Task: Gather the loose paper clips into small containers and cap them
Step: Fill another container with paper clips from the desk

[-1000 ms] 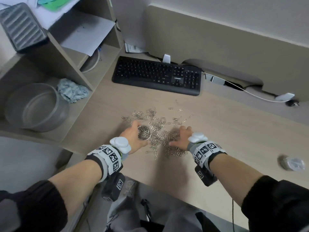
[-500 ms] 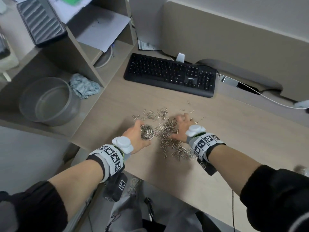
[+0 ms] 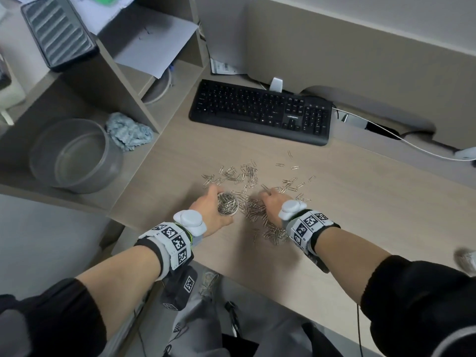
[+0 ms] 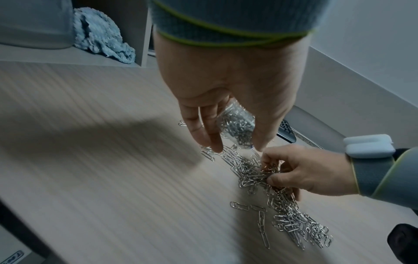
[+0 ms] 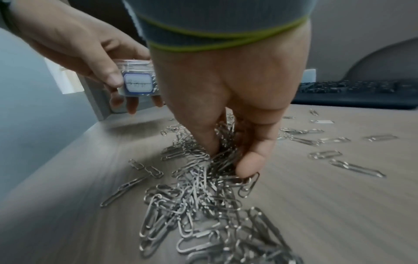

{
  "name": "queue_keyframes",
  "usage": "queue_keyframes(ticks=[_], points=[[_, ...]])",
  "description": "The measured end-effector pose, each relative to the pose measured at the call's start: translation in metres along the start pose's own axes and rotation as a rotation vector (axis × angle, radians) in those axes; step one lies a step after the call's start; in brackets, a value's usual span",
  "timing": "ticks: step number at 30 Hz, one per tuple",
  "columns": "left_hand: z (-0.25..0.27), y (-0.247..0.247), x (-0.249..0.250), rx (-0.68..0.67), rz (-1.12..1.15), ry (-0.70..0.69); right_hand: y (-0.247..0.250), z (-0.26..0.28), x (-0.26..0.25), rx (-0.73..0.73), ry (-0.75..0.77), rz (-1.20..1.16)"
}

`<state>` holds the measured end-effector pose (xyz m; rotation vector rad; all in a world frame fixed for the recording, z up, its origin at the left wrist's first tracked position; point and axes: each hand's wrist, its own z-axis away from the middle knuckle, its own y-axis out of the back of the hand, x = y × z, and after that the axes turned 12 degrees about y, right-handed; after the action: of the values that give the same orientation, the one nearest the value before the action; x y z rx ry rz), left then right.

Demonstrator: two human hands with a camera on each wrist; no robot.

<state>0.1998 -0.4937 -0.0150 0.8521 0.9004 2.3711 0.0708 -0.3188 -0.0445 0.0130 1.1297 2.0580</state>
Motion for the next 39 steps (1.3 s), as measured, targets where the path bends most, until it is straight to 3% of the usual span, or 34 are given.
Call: queue_keyframes(ticks=[2,5,8,14,19,29,39], points=[[0.0,-0.002,0.002,-0.015,-0.007,0.006,0.003,0.004,0.004,-0.007,-0.049,-0.119],[0.001,-0.006,0.01,-0.041,-0.044,0.0,-0.002,0.015,0.013,0.171,-0.169,-0.341],[-0.002,-0.011,0.024,-0.048,-0.068,-0.018,0.004,0.031,0.022,0.225,-0.244,-0.697],[0.0,-0.027,0.065,-0.069,-0.124,-0.077,0.033,0.073,0.031,0.326,-0.153,-0.983],[0.009,-0.042,0.106,-0.067,-0.134,-0.173,0.054,0.098,0.033,0.376,-0.101,-0.945],[0.019,-0.049,0.15,-0.074,-0.142,-0.229,0.06,0.116,0.032,0.395,-0.027,-0.469],[0.016,-0.042,0.155,-0.074,-0.144,-0.217,0.067,0.115,0.044,0.508,-0.035,-0.66]])
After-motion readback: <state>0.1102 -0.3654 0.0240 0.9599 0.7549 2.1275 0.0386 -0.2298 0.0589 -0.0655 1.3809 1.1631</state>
